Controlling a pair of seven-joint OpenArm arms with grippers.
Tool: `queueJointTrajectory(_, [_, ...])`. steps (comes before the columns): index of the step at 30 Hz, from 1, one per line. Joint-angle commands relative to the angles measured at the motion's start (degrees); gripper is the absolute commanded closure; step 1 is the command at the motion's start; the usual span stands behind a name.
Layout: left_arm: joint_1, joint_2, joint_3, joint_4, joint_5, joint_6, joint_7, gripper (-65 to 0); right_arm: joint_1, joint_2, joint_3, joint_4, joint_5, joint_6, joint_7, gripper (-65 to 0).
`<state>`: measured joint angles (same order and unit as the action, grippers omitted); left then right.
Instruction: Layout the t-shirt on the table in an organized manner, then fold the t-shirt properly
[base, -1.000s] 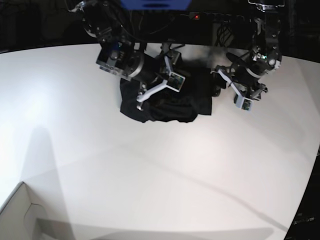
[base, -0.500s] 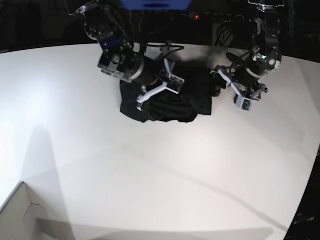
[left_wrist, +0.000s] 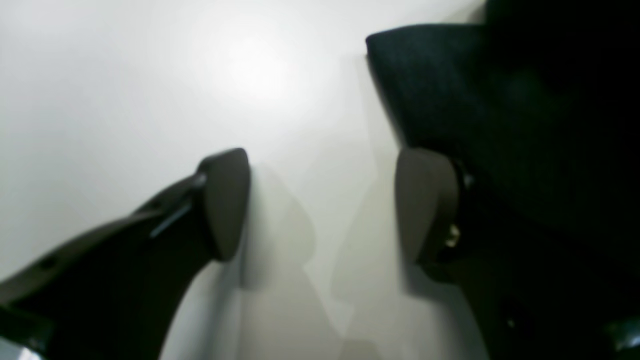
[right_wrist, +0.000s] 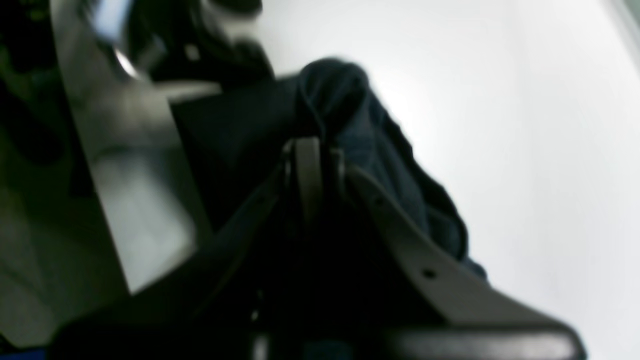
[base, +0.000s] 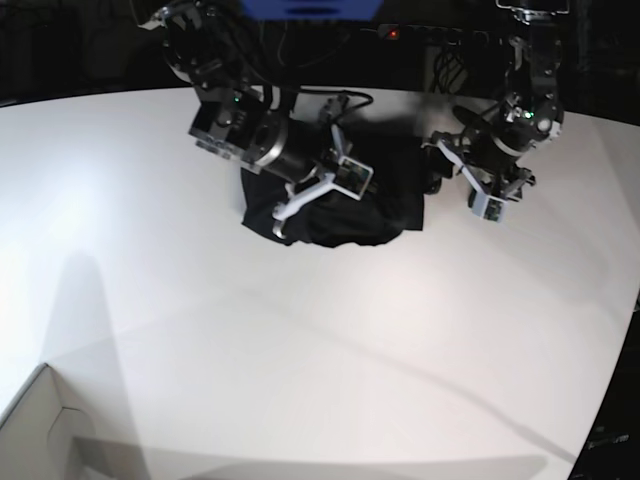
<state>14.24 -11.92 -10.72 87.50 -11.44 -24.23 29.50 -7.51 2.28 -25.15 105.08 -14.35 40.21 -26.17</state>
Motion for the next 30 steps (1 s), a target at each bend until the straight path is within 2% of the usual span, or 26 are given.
queueJointTrajectory(1, [-0.13, -0.52, -0.14, 0.45, 0.06, -0.17, 0.35, -44.5, 0.78, -1.27, 0.05, 1.34, 1.65, -0.21, 1.43, 0.0])
queueJointTrajectory(6, [-0.22, -0.78, -0.14, 0.45, 0.15, -0.17, 0.44, -44.5, 0.78, -2.77, -0.22, 3.89, 5.07, -0.21, 1.34, 0.0])
queueJointTrajectory(15, [-1.45, -0.78, -0.14, 0.45, -0.12, -0.17, 0.61, -44.6, 0.87, -3.03, -7.43, 6.26, 13.25, -0.21, 1.34, 0.0])
queueJointTrajectory(21, [-1.80, -0.60, -0.14, 0.45, -0.03, -0.17, 0.70, -44.6, 3.95, -3.30, -10.77, 1.25, 13.51, -0.21, 1.25, 0.0])
queueJointTrajectory(24, [-1.45, -0.78, -0.14, 0.89, -0.21, -0.17, 0.70, -44.6, 5.88, -4.53, -10.59, -3.14, 13.51, -0.21, 1.25, 0.0])
queueJointTrajectory(30, [-0.31, -0.96, -1.37, 0.98, -0.03, -0.17, 0.70, -44.6, 7.73, -4.70, -9.80, -7.45, 13.51, -0.21, 1.34, 0.0])
